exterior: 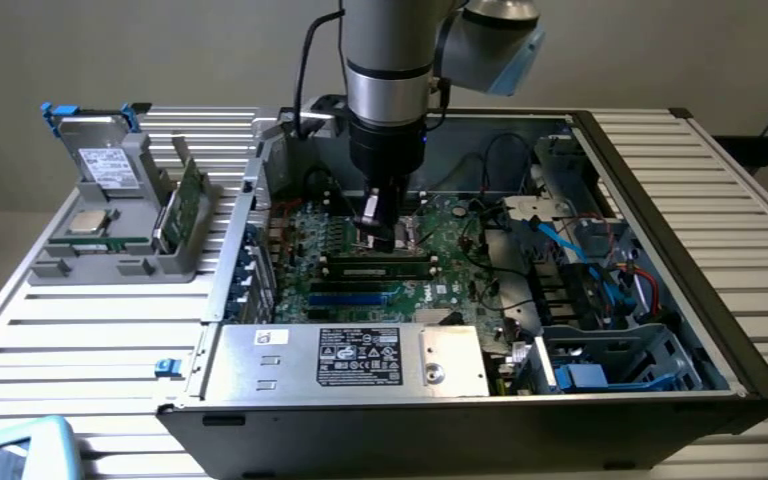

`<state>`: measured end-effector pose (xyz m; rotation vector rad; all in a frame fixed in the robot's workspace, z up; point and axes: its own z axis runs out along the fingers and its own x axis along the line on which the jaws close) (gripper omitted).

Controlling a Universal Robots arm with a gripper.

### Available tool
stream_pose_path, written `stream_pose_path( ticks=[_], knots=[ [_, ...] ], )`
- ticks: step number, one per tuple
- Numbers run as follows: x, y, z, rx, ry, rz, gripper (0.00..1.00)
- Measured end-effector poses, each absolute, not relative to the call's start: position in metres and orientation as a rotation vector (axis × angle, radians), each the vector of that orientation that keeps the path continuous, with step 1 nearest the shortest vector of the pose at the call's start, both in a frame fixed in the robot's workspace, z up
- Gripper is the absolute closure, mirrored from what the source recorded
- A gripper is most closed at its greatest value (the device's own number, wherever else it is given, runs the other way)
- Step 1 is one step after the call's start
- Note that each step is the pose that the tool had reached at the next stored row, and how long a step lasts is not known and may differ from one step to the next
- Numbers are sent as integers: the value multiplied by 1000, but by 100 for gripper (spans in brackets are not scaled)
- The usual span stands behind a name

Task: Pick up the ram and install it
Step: 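Press down the ram until it locks into place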

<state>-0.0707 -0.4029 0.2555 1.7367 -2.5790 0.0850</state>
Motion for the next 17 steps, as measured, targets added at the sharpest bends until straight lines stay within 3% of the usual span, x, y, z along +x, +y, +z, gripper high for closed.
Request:
stream_pose_path(
  ticks=[17],
  knots=[
    [-71, -403, 256, 1411, -2764, 78, 89]
  ],
)
